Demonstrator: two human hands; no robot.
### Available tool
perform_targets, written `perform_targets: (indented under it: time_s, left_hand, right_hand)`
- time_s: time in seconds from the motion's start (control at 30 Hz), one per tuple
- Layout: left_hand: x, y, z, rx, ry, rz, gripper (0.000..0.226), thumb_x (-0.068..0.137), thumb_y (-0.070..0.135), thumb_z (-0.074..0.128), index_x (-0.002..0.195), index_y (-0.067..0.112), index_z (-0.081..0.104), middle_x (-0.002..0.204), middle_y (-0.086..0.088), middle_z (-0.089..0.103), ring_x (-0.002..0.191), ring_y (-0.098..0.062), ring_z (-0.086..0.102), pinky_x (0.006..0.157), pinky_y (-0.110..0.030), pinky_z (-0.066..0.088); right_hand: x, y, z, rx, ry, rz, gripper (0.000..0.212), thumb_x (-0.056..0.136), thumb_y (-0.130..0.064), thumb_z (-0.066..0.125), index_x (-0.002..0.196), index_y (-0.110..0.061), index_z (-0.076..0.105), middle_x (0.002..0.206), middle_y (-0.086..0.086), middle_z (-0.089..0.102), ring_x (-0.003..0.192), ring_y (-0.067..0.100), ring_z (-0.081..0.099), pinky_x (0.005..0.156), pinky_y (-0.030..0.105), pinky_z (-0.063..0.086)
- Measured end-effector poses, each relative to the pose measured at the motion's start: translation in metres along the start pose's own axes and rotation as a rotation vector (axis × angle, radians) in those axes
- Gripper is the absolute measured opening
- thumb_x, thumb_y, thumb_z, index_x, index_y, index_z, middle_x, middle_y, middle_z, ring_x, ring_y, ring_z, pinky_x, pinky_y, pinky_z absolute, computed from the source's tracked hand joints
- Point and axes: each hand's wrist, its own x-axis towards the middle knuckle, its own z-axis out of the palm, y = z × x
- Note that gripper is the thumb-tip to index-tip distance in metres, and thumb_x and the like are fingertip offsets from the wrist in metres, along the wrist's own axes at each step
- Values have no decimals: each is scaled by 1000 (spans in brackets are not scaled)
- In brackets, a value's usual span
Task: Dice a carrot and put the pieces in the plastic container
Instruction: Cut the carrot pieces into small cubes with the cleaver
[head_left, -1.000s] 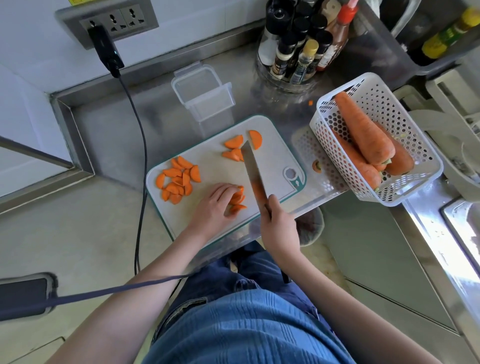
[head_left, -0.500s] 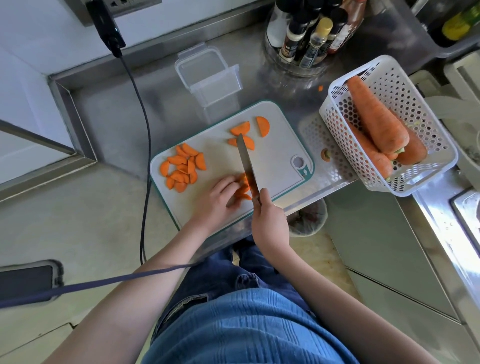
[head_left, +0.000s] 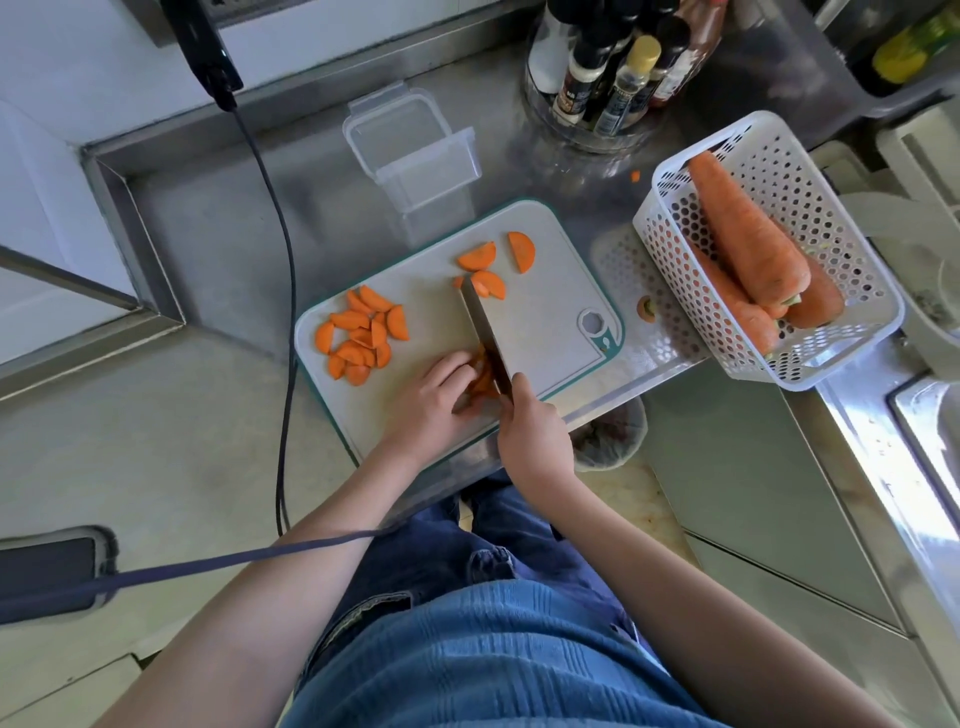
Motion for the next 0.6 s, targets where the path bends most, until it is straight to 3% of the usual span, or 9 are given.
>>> perform_targets:
  time_s: [0.1, 0.2, 0.3, 0.43, 0.6]
  left_hand:
    - [2, 3, 0, -2, 25, 4, 26, 76, 28, 70, 82, 3, 65, 106, -9, 63, 93, -18, 57, 73, -25, 47]
    - [0, 1, 4, -5, 15, -30, 24, 76, 24, 70, 86, 3, 64, 108, -7, 61, 94, -21, 59, 73, -31, 52]
    - [1, 2, 6, -11, 4, -50, 21, 75, 17, 71, 89, 3, 64, 109, -6, 59, 95, -22, 59, 74, -32, 53]
    - [5, 10, 6, -22, 18, -90, 18, 76, 16, 63, 87, 2, 62, 101, -7, 61, 93, -23, 60, 74, -31, 51]
    - [5, 11, 4, -59, 5, -126, 17, 75, 12, 67, 87, 2, 60, 104, -8, 62, 99, -22, 59, 79, -29, 51]
  right_hand:
    - [1, 5, -6, 31, -20, -11, 10, 102, -21, 34, 94, -17, 30, 72, 10, 51, 67, 33, 53, 55, 39, 44]
    - [5, 9, -12, -77, -5, -54, 10, 102, -20, 33, 94, -19, 27, 72, 13, 52, 66, 35, 55, 56, 42, 47]
    - [7, 14, -19, 28, 58, -45, 14, 102, -27, 34, 91, -18, 30, 73, 17, 56, 65, 37, 56, 54, 43, 45]
    - [6, 17, -27, 130, 91, -97, 19, 102, -30, 36, 88, -17, 33, 68, 15, 53, 58, 34, 50, 48, 35, 33]
    - [4, 15, -21, 147, 63, -117, 19, 102, -32, 36, 88, -19, 34, 66, 12, 51, 58, 36, 52, 47, 35, 34]
